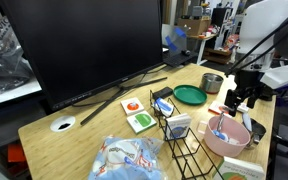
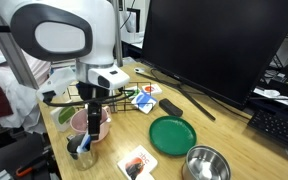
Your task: Put the object in the metal jug in the pink jug
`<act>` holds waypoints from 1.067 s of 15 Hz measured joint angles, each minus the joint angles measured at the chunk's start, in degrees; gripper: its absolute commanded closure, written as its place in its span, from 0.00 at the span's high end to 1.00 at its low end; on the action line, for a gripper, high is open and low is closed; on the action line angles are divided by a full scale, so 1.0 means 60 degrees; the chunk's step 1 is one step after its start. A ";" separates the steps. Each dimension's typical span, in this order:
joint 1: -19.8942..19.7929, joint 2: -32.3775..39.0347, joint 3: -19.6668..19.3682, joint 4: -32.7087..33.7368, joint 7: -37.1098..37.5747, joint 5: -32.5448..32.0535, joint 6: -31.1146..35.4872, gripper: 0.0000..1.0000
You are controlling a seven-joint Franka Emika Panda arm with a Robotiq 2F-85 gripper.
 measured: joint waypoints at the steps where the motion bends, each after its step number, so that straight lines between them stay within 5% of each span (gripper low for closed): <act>1: 0.0000 0.0112 0.0000 0.0000 0.0045 0.0000 0.0078 1.00; 16: 0.0000 0.0385 -0.0250 -0.0319 0.0223 0.0001 0.0321 0.99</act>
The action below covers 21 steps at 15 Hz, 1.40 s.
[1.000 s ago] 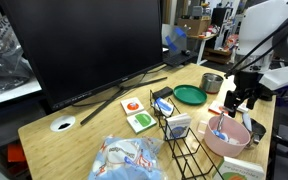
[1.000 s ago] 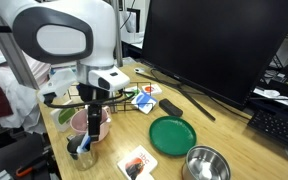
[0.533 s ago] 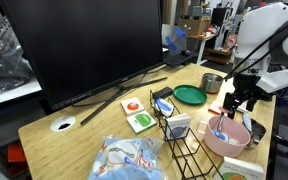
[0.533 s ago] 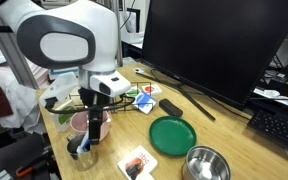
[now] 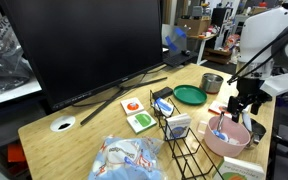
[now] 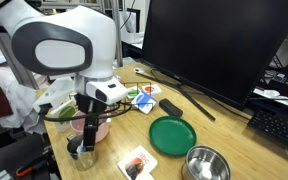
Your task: Put the object in the metal jug in the pink jug
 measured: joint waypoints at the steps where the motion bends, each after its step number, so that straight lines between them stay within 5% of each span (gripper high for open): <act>1: 0.0000 0.0000 0.0000 -0.0017 0.0000 0.0001 0.0000 0.87; 2: 0.0002 0.0000 0.0000 -0.0026 0.0000 0.0004 0.0000 0.74; 13: 0.0054 -0.0088 0.0000 -0.0033 -0.0002 0.0199 -0.0003 0.03; 21: 0.0071 -0.0115 0.0001 -0.0047 -0.0002 0.0200 -0.0005 0.07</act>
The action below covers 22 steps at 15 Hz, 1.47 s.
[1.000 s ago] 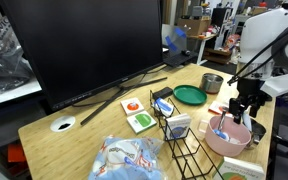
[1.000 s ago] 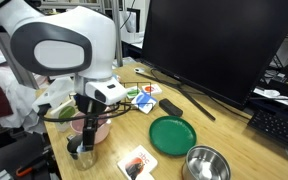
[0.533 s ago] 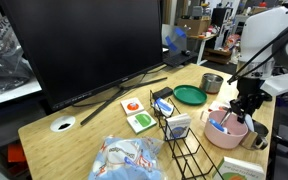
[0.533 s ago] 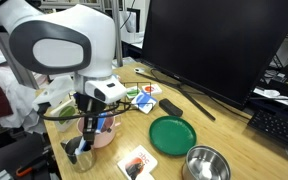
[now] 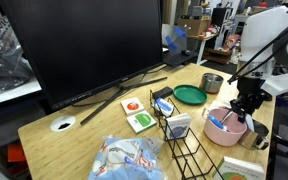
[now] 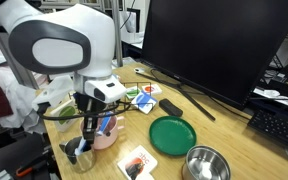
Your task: Put the object in the metal jug in the pink jug
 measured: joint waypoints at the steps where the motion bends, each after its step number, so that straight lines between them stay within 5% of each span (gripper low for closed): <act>1: 0.0000 -0.0002 0.0000 -0.0002 0.0000 0.0000 0.0000 0.07; 9: 0.0052 -0.0157 0.0003 -0.0011 -0.0089 0.0006 -0.0005 0.07; 22: 0.0155 -0.1984 0.0038 0.0054 -0.0246 0.0073 -0.0138 0.07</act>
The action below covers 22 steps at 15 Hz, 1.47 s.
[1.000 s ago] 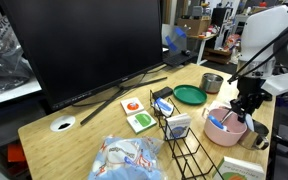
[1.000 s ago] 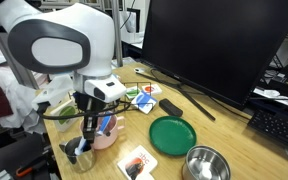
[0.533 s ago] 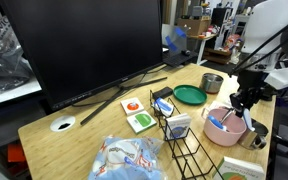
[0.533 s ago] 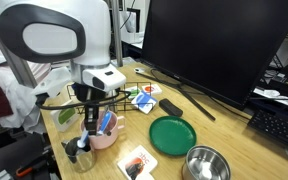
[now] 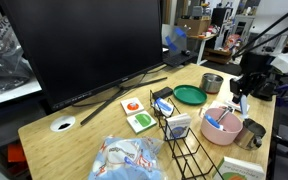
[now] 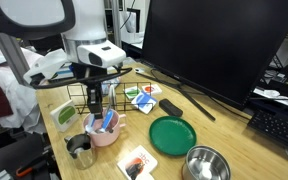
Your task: Put the object in the metal jug in the pink jug
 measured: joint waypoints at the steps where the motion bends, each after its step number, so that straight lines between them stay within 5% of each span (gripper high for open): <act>1: -0.0002 -0.0249 0.0004 0.0040 0.0000 -0.0006 -0.0056 0.07; 10: 0.0106 -0.1292 0.0056 0.0379 -0.0215 0.0388 -0.0140 0.07; 22: 0.0309 0.0780 0.0373 0.0720 -0.0227 0.0615 0.0837 0.07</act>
